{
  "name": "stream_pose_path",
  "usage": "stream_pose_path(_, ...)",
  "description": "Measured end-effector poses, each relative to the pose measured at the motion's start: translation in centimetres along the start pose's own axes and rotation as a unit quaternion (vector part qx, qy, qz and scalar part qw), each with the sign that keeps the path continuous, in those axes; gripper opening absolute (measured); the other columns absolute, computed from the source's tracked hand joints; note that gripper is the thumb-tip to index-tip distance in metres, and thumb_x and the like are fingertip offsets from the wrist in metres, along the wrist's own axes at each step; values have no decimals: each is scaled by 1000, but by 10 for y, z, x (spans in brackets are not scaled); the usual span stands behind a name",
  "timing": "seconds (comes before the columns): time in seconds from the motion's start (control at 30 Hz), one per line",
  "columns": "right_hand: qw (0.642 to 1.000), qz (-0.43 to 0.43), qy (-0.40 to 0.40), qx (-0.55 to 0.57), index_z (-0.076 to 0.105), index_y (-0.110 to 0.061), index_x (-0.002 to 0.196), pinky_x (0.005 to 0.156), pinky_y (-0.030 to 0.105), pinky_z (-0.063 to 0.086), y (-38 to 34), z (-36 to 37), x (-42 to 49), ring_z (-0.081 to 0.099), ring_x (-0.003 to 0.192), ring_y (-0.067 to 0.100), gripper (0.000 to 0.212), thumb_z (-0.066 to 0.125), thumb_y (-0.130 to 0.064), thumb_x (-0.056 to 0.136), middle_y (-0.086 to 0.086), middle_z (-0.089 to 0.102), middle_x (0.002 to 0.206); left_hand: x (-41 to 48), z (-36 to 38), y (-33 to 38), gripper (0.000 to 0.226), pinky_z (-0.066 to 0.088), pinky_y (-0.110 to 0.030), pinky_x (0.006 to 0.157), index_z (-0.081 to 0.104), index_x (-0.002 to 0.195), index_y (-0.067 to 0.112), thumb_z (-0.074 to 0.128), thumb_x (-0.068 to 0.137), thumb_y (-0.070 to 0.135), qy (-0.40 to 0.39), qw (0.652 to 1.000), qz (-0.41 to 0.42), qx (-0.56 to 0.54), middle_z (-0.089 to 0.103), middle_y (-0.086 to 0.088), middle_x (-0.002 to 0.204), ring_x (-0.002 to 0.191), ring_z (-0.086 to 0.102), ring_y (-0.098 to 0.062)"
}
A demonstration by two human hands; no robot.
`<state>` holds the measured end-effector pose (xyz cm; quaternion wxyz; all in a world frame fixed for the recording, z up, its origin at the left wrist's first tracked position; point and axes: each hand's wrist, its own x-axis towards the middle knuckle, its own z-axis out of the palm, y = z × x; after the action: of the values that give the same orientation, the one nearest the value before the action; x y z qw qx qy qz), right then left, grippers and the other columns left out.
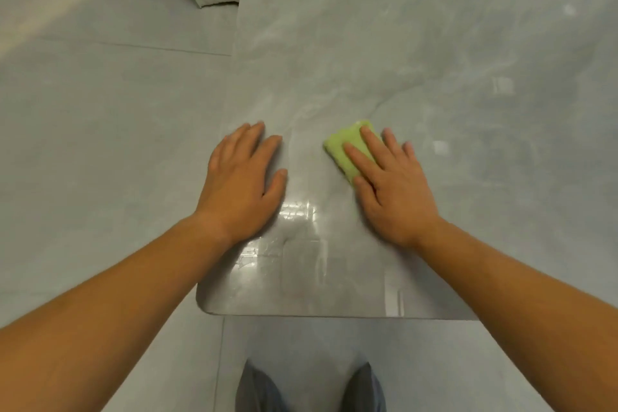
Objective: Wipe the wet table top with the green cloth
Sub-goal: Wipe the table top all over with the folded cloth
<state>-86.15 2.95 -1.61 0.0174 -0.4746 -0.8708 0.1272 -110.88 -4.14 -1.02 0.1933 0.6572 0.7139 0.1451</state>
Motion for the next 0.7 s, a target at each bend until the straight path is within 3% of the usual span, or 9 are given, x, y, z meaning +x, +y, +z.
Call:
stream_pose_path(0.03,998,55,8,11,29,-32,154,122,53,8,-2,-1,11,11,153,34,50,32,-35,104,2,14,166,-7,4,9,57,6,-44,123,41,146,20,35,96,46,-15,1000,3,15,24,-11,162,151,12,-28)
stream_pose_path(0.1,997,78,16,18,26,-31,155,123,52,6,-11,2,12,8,153,34,51,32,-34,104,3,11,167,-16,10,22,55,3,-46,123,41,146,21,35,97,46,-29,999,1,43,21,-13,163,152,10,-29)
stream_pose_path(0.23,993,-111,-32,-14,30,-29,155,122,55,14,-7,10,-65,11,153,33,52,34,-35,104,5,16,166,-23,10,30,48,3,-48,122,43,143,22,40,100,43,-30,998,-22,45,22,-13,162,151,11,-29)
stream_pose_path(0.3,985,-162,-52,-29,32,-30,154,122,54,15,20,6,-96,11,153,31,51,35,-35,104,3,17,166,-30,10,34,47,4,-48,122,43,142,22,41,100,42,-36,998,-22,47,22,-13,162,151,11,-29)
stream_pose_path(0.33,988,-143,-50,-30,32,-31,154,122,55,16,33,3,-102,12,153,30,51,35,-36,103,2,18,166,-34,11,36,47,3,-48,122,44,142,22,41,99,41,-40,998,-21,49,22,-13,162,151,11,-29)
stream_pose_path(0.4,999,-23,-32,-13,30,-33,153,120,57,18,44,-4,-103,13,153,31,51,32,-38,102,1,17,166,-43,12,41,46,3,-48,122,44,141,22,41,100,41,-44,997,-22,51,21,-13,162,151,10,-28)
stream_pose_path(0.5,991,129,15,14,34,-26,153,119,58,18,15,1,-97,18,150,39,55,36,-34,99,8,20,164,-58,17,51,42,5,-49,122,47,139,22,39,101,38,-40,998,-33,33,24,-13,161,151,12,-28)
stream_pose_path(0.53,993,119,20,12,34,-25,153,118,59,20,-1,7,-101,19,150,41,56,39,-32,98,11,21,164,-63,19,56,42,6,-50,122,48,138,22,37,101,38,-38,998,-39,26,25,-13,161,150,14,-28)
stream_pose_path(0.7,994,-106,-24,9,21,-31,156,122,55,12,-31,28,-136,8,153,33,56,37,-34,102,3,12,167,-84,32,75,46,6,-52,122,45,143,23,32,102,40,-18,997,-73,12,26,-11,161,151,13,-26)
